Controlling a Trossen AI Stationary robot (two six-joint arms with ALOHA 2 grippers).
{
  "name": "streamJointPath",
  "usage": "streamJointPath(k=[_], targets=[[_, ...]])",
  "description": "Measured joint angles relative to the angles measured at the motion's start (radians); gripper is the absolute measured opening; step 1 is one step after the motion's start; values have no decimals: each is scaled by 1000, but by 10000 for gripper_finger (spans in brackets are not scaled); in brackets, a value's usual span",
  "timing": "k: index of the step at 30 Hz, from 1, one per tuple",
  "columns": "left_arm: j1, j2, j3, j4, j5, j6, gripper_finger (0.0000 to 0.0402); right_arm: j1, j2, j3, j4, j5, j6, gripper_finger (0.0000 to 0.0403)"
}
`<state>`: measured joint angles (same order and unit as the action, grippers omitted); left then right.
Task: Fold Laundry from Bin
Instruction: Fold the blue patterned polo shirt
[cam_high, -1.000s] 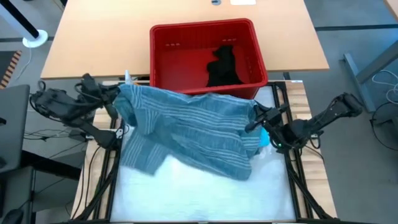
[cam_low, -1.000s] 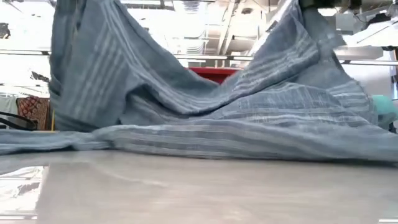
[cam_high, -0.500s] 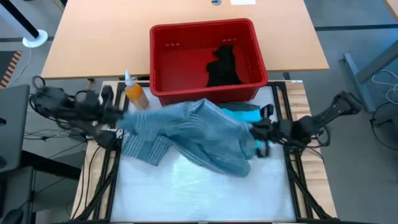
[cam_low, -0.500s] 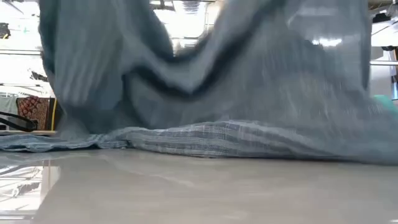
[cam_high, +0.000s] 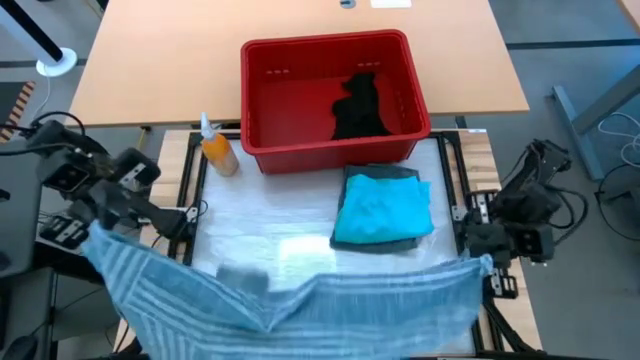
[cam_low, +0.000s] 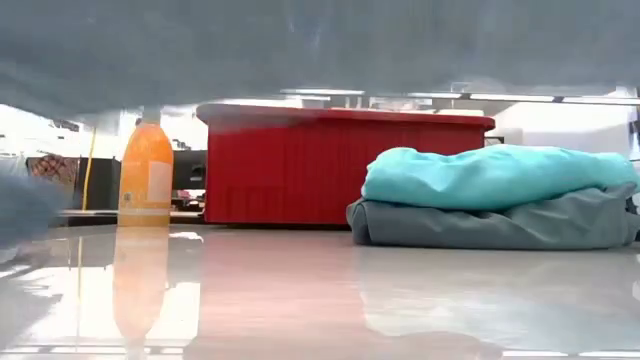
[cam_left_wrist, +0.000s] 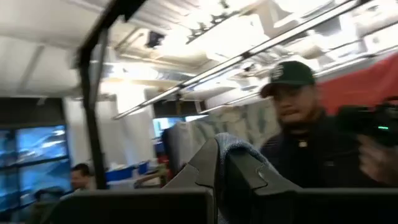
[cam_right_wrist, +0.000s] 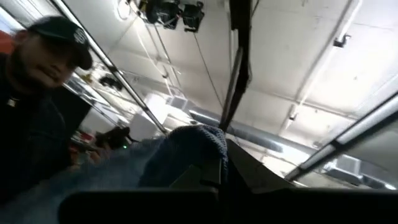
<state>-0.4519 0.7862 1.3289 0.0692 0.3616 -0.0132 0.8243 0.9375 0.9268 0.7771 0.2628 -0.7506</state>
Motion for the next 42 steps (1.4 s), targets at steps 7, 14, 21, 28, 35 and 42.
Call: streamJointPath(k=[7,14,21,28,35,42], targets=[[0,-23,0,-238,-563,102,0,-74,2,2,-105,604,-26,26],[0,-43,0,-788,-1359,-87,0,-297,18,2,-725,966,445,26],[1,-41,-33,-1226,-1499,-620,0,-478,50,1,-1534,926,1368,26],[0,-40,-171,-1253,-1470,-675,0,-510,123,1,-1694,852,1512,26],[30,-41,-275,-1260,-1501,-706,0,-534,165,2,-1757,703,1551,26],[86,-41,-365,-1226,-1453,-738,0,-494,152,1,-2081,652,1908,27]])
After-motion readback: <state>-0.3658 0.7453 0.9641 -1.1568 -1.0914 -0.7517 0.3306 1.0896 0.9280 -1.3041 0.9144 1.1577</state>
